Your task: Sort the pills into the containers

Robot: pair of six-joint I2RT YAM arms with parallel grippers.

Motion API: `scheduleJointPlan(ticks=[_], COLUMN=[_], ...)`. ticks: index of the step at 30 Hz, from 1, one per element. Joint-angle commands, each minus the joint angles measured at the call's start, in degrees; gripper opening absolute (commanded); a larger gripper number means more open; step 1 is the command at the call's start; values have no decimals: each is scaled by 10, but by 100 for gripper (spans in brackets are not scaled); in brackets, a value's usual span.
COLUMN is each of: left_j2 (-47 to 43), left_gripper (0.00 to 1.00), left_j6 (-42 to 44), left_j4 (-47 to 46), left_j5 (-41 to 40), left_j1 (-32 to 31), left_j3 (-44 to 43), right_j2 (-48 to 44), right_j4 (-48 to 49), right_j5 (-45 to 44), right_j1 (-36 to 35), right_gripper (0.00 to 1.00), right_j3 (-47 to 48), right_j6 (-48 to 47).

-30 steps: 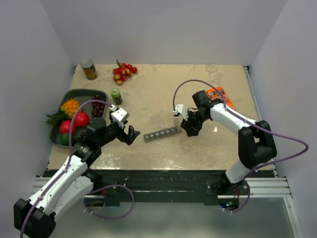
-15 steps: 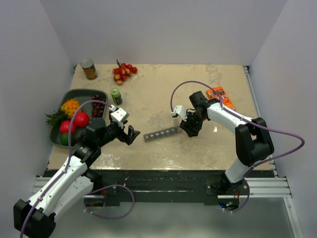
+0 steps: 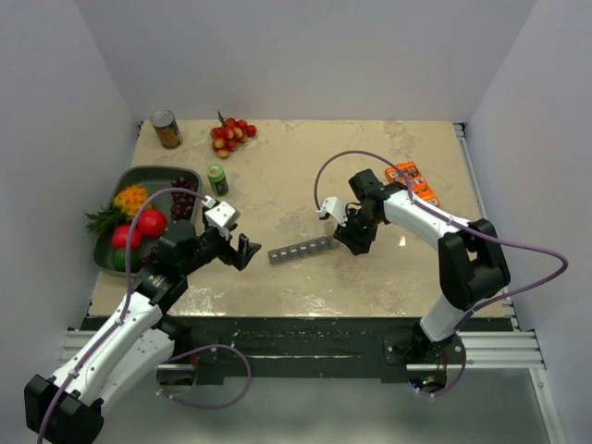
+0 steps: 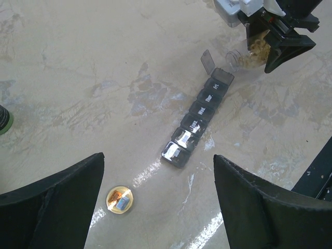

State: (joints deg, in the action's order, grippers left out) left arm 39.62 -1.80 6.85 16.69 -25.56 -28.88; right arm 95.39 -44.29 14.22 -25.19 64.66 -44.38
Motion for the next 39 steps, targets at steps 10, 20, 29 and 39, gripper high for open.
scheduleJointPlan(ticks=[10, 20, 29, 39], left_j2=[-11, -10, -11, -17], left_gripper=[90, 90, 90, 91], left_j6=[15, 15, 15, 15], left_j4=[-29, -32, -31, -31], left_j5=[-6, -3, -3, -2], left_j1=[2, 2, 2, 2], left_j3=[-8, -7, -7, -7], right_j2=[18, 23, 26, 2], right_j4=[-22, -24, -25, -18], right_j5=[-27, -31, -28, 3], right_j1=[-15, -19, -19, -19], right_gripper=[0, 0, 0, 0], right_j3=[30, 32, 31, 16], right_j6=[16, 19, 23, 26])
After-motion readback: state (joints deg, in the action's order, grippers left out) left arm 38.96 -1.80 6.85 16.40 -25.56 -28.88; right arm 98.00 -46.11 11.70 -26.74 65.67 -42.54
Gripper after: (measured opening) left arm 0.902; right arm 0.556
